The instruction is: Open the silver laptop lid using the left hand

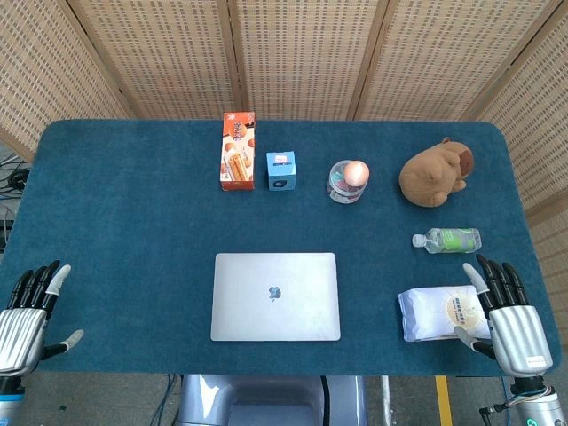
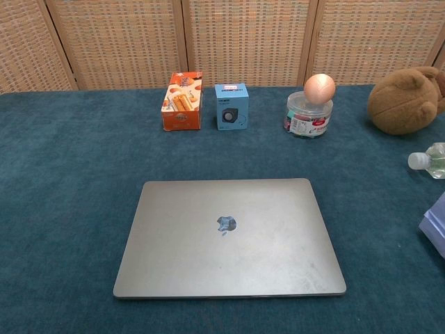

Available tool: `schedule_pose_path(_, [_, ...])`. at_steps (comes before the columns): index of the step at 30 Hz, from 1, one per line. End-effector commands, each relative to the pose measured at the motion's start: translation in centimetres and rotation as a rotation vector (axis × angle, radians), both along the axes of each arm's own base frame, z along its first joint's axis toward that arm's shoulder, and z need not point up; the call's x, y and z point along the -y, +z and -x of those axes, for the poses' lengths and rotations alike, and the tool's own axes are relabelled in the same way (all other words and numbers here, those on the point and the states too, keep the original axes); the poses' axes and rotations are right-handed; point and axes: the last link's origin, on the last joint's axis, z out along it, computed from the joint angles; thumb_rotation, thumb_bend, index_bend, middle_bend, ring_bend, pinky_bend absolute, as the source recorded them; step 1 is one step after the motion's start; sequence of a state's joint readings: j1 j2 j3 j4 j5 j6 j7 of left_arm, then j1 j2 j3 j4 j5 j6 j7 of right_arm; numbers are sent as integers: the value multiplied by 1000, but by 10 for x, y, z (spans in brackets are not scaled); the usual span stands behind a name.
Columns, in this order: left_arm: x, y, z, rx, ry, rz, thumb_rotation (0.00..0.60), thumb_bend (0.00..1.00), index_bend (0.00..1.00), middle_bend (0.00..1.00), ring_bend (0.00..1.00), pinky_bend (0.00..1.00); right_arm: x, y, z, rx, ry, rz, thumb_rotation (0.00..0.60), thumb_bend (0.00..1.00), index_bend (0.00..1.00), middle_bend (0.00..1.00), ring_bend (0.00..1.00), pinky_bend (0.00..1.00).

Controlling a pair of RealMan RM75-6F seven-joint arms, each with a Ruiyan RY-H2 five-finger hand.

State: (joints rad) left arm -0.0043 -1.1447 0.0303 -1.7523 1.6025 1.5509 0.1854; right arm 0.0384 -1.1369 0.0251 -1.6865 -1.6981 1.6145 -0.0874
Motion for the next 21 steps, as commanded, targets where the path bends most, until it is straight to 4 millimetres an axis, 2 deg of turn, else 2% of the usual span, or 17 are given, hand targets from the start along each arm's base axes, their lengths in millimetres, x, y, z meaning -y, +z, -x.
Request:
schedule_pose_path(1, [0,0,0,1,0,0,600,50,0,0,0,0,0,0,0,0,-1,0,600,0,0,0,0,0])
schedule_pose_path(11, [-3,-7,-4,22,-60,43,600,55,0,0,0,0,-1,0,-1,10,4,-5,600,0,0,0,0,0])
schedule_pose_path(16, [-7,-28,-13,28,-172,162,600,50,0,0,0,0,0,3,0,18,-4,-1,600,0,0,0,0,0])
schedule_pose_path(21, [-18,-63,-34,72,-380,324,600,61,0,0,0,0,1,2,1,25,-10,-10,600,0,0,0,0,0])
